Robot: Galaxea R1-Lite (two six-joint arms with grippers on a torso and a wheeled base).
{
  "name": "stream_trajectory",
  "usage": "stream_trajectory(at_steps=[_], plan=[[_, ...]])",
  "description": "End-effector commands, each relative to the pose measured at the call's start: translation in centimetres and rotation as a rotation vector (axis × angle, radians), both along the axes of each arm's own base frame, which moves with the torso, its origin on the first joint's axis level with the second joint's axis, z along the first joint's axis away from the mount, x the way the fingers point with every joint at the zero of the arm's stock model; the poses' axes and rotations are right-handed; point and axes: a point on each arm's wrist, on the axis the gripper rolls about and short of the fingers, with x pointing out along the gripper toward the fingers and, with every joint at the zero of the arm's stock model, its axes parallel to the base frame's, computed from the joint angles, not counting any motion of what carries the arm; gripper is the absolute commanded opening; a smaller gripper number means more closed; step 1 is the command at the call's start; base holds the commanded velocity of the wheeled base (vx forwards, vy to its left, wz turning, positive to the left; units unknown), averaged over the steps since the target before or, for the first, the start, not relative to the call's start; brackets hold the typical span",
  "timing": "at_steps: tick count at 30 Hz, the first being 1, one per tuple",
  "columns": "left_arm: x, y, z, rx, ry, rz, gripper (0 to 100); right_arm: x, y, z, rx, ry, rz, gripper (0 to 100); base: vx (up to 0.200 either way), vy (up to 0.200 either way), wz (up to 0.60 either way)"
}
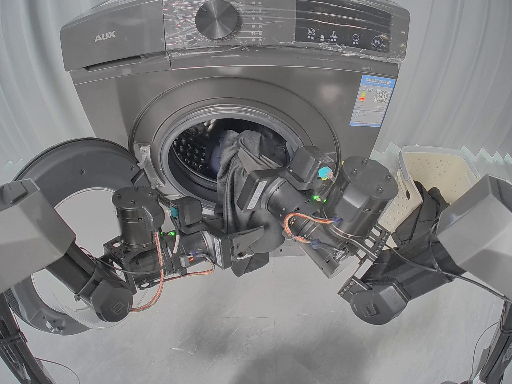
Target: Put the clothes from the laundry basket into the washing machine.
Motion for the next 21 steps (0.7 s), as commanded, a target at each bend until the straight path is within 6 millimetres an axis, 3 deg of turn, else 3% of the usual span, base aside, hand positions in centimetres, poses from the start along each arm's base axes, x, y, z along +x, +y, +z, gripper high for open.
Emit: stream_trajectory(at_steps=[1,16,17,21], plan=[[0.0,0.0,-0.3,0.004,0.006,-0.002,0,0.0,0.0,0.0,-0.001,0.001,0.000,0,0.000,0.000,0.00],[-2.4,-1.3,0.6,-0.008,-0.034,-0.052,0,-0.1,0.0,-0.7,-0.014,0.006,0.002,0,0.000,0.000,0.00],[-2.7,-1.3,0.8,-0.014,-0.039,-0.058,0,-0.2,0.0,-0.8,-0.015,0.004,0.013,100,0.000,0.000,0.00],[-2.9,-1.1,1.3,-0.023,-0.053,-0.054,0,-0.3,0.0,-0.8,-0.011,0.002,0.016,100,0.000,0.000,0.00]])
